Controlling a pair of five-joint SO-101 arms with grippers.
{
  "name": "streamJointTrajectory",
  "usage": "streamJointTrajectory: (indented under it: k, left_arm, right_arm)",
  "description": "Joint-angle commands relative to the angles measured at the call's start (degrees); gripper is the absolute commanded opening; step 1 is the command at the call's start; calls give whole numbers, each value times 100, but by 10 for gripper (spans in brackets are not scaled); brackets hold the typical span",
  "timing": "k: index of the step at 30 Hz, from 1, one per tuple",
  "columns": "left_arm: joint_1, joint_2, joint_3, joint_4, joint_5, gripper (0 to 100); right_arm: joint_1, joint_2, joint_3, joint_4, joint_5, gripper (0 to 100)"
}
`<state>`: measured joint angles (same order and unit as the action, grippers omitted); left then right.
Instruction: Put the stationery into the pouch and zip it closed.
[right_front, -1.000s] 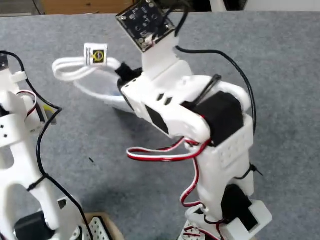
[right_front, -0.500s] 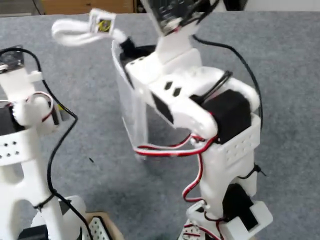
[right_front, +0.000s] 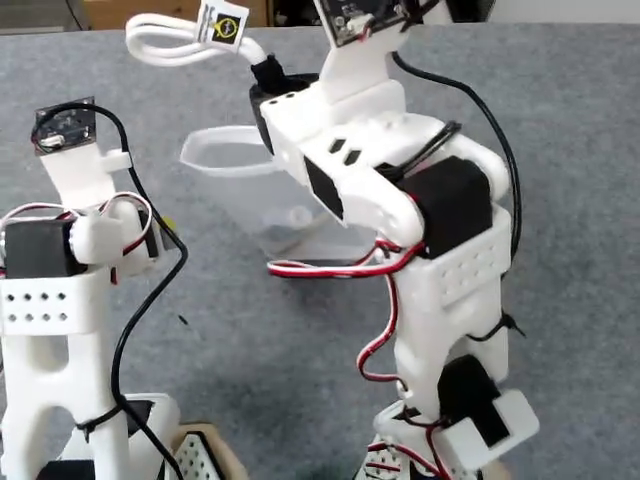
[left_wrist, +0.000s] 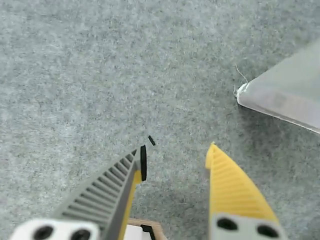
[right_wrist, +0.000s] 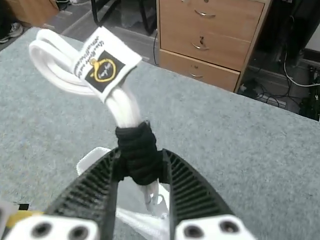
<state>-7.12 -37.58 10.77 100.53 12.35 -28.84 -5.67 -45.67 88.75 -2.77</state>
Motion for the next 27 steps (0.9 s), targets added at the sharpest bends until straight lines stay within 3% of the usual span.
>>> streamJointTrajectory:
  k: [1,16,23,27]
  left_arm:
    - [84,-132,-40,18,53,218]
    - [92,-70,-233,-598,53,218]
    - [92,-70,-303,-589,53,216]
    - [92,-70,-303,-352,44,217]
  right_arm:
    - [62,-13,-549,-158,-62,11]
    - [2145,-48,-1719,-9,-18,11]
    - [2215,4,-1648,510,-26,11]
    - [1899,4,-1086,756,-44,11]
